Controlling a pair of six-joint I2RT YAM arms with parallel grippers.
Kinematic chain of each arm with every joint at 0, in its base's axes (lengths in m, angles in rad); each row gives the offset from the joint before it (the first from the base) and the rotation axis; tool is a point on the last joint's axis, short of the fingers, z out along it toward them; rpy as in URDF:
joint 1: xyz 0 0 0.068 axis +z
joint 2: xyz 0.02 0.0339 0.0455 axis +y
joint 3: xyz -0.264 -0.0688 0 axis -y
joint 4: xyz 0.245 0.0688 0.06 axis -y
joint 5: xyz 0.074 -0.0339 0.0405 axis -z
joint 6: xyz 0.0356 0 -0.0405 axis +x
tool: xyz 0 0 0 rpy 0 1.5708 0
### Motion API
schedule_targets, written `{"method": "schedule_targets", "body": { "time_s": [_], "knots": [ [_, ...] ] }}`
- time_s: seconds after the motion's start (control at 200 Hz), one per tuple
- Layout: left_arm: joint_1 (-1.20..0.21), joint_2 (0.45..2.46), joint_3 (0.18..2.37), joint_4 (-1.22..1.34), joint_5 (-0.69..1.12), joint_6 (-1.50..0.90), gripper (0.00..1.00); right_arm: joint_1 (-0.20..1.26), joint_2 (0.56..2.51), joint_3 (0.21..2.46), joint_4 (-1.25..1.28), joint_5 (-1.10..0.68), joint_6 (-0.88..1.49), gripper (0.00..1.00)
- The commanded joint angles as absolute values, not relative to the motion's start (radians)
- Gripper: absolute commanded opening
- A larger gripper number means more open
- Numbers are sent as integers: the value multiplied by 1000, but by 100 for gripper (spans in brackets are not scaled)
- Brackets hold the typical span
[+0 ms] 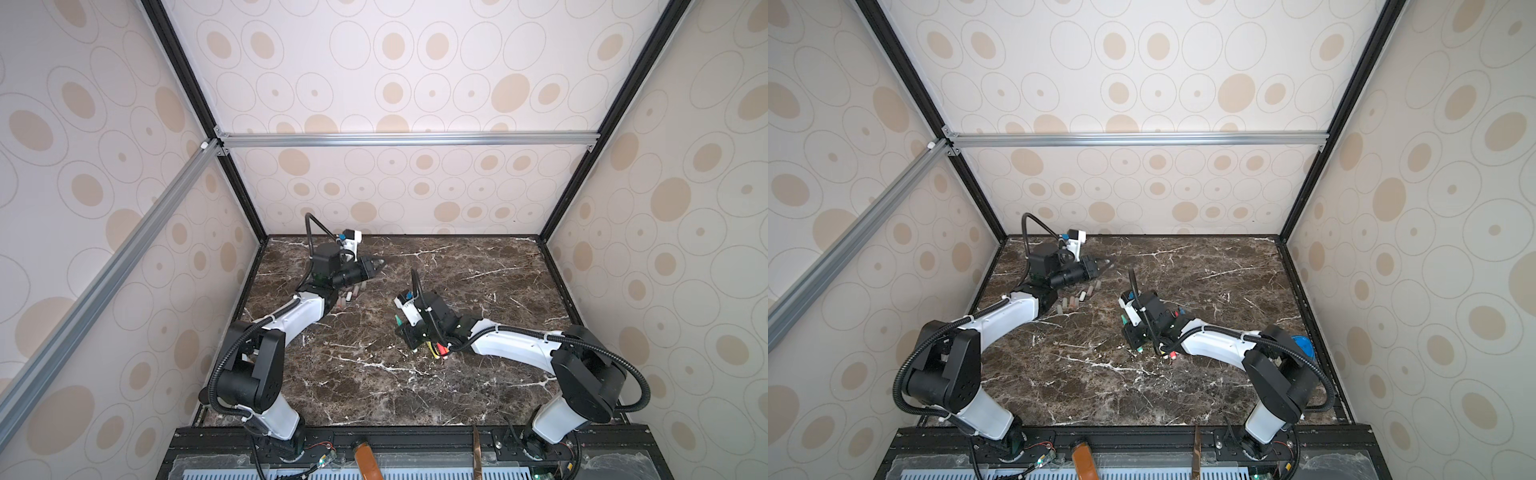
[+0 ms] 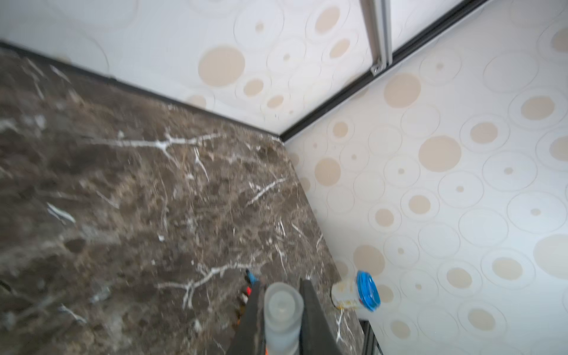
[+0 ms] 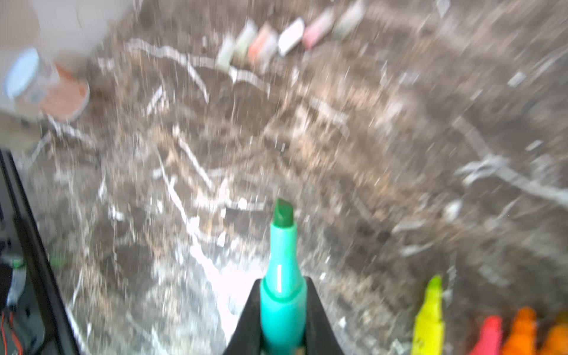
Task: Remove pen caps from pens
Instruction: Open the pen cap on the pen, then place the pen at the center of the table.
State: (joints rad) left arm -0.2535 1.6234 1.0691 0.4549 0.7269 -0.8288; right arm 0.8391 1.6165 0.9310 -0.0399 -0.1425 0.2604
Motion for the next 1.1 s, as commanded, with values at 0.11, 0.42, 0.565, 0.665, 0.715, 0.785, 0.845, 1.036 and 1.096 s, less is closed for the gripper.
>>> {"method": "schedule_targets", "body": {
  "time_s": [0.11, 0.42, 0.565, 0.665, 0.715, 0.785, 0.845, 1.036, 1.096],
  "knots": [
    [-249, 1629, 1183, 387, 684, -752, 0, 841, 1577, 911, -100, -138, 259, 0],
    [-136, 1491, 1137, -13, 544, -533, 0, 841, 1697, 1033, -290, -17, 326, 0],
    [-80, 1407, 1081, -195, 409, -421, 0, 842, 1775, 1091, -357, 9, 325, 0],
    [-60, 1363, 1016, -234, 374, -393, 0, 840, 1819, 1128, -398, 37, 318, 0],
    [-50, 1345, 979, -243, 369, -386, 0, 841, 1834, 1137, -408, 52, 315, 0],
    [-38, 1320, 936, -253, 343, -375, 0, 838, 1846, 1145, -426, 69, 308, 0],
    [-28, 1302, 903, -262, 308, -367, 0, 835, 1859, 1155, -449, 86, 306, 4],
    [-10, 1268, 828, -246, 288, -376, 0, 828, 1878, 1163, -492, 139, 300, 16],
    [-7, 1266, 829, -247, 274, -378, 0, 825, 1876, 1161, -499, 157, 296, 19]
  ]
}}
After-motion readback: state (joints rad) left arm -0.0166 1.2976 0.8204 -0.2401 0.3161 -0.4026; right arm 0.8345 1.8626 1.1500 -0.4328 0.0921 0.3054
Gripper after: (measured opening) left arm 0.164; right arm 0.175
